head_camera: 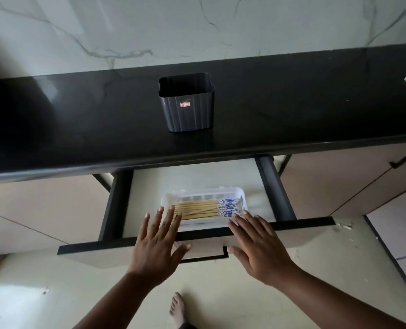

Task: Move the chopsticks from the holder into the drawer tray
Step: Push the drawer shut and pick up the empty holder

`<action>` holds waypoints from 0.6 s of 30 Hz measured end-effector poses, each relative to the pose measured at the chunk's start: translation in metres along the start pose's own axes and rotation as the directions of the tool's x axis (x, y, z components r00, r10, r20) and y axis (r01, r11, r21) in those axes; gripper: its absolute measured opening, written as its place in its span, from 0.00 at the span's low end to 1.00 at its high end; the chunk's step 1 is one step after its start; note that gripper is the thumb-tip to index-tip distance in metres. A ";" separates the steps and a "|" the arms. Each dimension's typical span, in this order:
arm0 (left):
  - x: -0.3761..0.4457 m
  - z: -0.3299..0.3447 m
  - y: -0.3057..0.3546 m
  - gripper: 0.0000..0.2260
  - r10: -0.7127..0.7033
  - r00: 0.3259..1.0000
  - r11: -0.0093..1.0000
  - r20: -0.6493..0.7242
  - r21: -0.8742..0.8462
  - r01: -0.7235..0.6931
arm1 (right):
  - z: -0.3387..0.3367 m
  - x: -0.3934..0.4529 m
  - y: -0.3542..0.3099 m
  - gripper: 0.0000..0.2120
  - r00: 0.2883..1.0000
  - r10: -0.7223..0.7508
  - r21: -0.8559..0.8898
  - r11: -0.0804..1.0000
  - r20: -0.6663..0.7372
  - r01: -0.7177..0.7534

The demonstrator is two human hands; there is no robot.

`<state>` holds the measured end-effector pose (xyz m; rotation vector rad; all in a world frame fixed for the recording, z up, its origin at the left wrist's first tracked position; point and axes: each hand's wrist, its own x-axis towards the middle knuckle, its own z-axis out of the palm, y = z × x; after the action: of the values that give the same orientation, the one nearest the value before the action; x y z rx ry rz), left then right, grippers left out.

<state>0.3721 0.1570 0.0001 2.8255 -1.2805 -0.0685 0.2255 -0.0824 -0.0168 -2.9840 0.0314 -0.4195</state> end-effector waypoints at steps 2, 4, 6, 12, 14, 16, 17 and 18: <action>-0.015 0.007 0.004 0.33 0.011 0.999 1.000 -0.032 -0.014 -0.011 | 0.007 -0.021 0.004 0.29 0.999 -0.038 -0.047 0.998 -0.015 0.037; -0.026 0.017 0.004 0.33 0.007 0.998 1.000 -0.056 -0.027 -0.009 | 0.012 -0.031 0.009 0.30 0.997 -0.076 -0.089 0.993 -0.018 0.074; -0.031 0.024 0.003 0.34 0.019 0.996 1.000 -0.089 -0.011 -0.020 | 0.015 -0.036 0.011 0.32 0.996 -0.088 -0.127 0.988 -0.004 0.087; -0.023 0.026 -0.004 0.35 0.034 0.992 0.999 -0.122 0.024 -0.031 | 0.021 -0.030 0.012 0.37 0.996 -0.070 -0.201 0.976 0.048 0.078; -0.014 0.026 -0.008 0.35 0.036 0.992 0.999 -0.119 0.022 -0.033 | 0.021 -0.022 0.017 0.37 0.995 -0.060 -0.209 0.975 0.077 0.075; -0.001 0.026 -0.013 0.36 0.044 0.992 0.999 -0.117 0.022 -0.042 | 0.018 -0.011 0.021 0.38 0.992 -0.046 -0.214 0.974 0.117 0.071; 0.007 0.025 -0.016 0.36 0.049 0.992 0.999 -0.115 0.028 -0.046 | 0.016 -0.003 0.023 0.39 0.990 -0.036 -0.215 0.974 0.139 0.066; 0.015 0.024 -0.019 0.36 0.054 0.993 0.998 -0.108 0.033 -0.051 | 0.014 0.006 0.026 0.39 0.987 -0.025 -0.217 0.974 0.157 0.059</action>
<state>0.3954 0.1580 -0.0257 2.7750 -1.3418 0.1058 0.2347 -0.1066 -0.0316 -3.2331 -0.0002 -0.2002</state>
